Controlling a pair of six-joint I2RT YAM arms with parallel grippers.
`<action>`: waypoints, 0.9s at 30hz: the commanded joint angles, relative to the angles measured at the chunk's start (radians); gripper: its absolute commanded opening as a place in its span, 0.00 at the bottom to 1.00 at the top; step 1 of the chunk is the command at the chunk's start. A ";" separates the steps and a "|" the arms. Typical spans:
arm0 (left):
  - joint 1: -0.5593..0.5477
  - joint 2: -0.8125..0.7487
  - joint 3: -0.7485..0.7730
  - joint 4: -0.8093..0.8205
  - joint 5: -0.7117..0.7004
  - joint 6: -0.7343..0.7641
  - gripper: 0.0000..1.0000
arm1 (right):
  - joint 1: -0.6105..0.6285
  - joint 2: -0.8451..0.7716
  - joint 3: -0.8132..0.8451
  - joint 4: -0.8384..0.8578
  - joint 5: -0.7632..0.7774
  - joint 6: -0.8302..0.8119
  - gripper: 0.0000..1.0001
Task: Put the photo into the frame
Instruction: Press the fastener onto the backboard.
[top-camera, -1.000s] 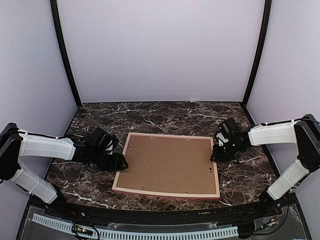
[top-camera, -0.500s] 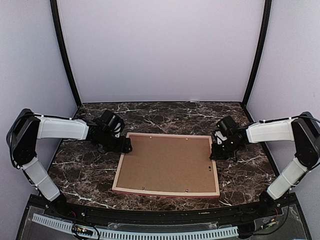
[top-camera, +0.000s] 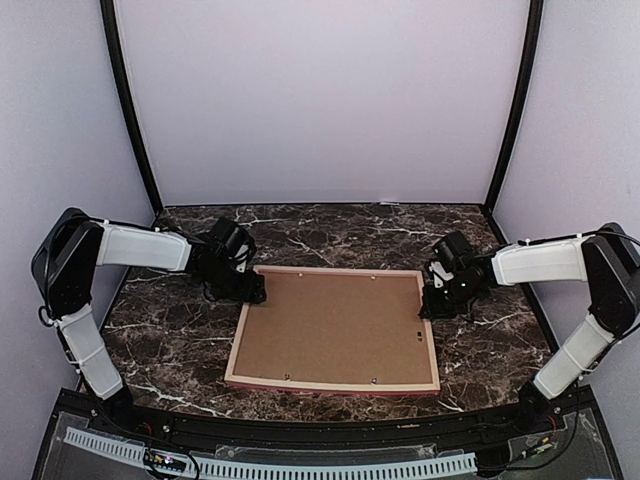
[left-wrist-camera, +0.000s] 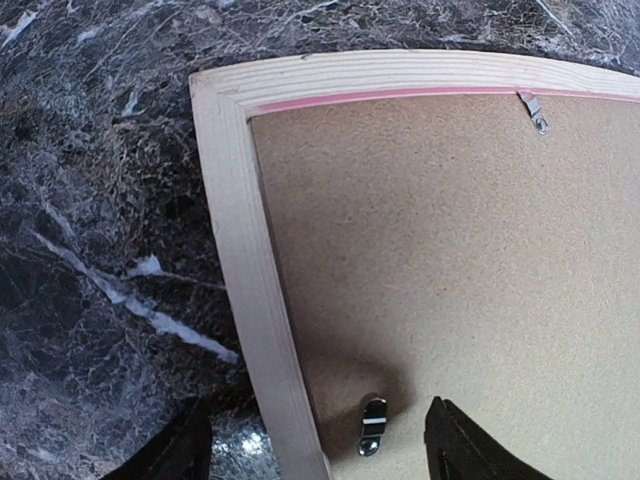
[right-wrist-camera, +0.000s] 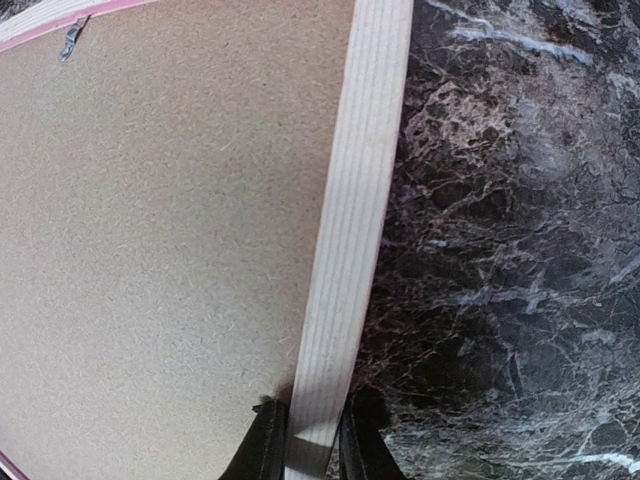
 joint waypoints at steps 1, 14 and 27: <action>0.003 0.008 0.018 -0.033 -0.011 0.019 0.74 | -0.003 0.013 0.000 0.024 0.000 -0.040 0.18; 0.003 0.042 0.013 -0.019 0.002 0.008 0.53 | -0.003 0.001 -0.033 0.039 -0.002 -0.034 0.18; 0.003 0.043 -0.048 0.080 0.047 -0.088 0.37 | -0.003 -0.005 -0.040 0.039 -0.005 -0.032 0.17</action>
